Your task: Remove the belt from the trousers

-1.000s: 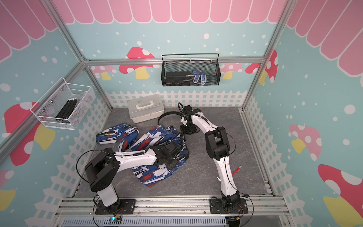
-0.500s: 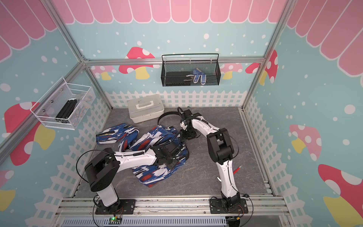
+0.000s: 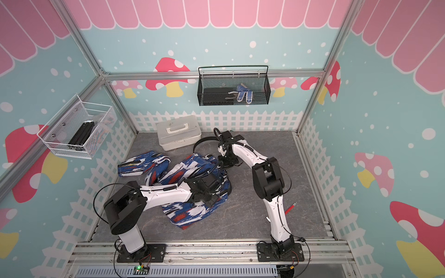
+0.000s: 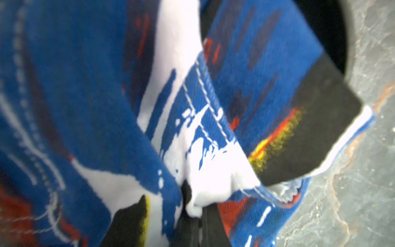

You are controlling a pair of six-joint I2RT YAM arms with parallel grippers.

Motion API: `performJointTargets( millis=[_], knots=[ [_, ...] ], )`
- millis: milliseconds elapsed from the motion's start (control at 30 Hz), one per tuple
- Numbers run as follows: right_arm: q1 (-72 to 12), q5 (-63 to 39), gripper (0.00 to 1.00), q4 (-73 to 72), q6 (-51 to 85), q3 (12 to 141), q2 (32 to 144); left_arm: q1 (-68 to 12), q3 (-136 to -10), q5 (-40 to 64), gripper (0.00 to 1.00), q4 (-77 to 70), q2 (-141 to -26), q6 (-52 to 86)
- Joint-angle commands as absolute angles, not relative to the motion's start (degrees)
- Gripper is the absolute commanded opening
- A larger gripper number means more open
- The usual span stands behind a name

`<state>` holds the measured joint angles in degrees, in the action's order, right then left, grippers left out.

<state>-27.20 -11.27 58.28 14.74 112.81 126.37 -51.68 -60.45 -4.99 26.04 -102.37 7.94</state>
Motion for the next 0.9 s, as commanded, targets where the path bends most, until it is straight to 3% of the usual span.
performJointTargets(
  millis=[0,467,600,867],
  knots=[
    [-25.72,-10.8,0.0,62.76,13.93,120.58,125.09,-51.43,-55.42,-0.64,0.0,24.7,-102.51,9.67],
    [-15.61,-18.08,0.0,71.76,26.23,154.37,123.3,-50.97,-44.34,1.36,0.0,11.96,-98.95,16.96],
    [-9.68,-14.63,0.0,72.5,25.85,154.87,118.36,-50.96,-42.92,1.24,0.0,11.86,-98.15,17.53],
    [-0.26,2.45,0.0,74.67,18.41,154.31,104.14,-50.95,-39.32,0.38,0.0,11.92,-96.08,20.09]
  ],
)
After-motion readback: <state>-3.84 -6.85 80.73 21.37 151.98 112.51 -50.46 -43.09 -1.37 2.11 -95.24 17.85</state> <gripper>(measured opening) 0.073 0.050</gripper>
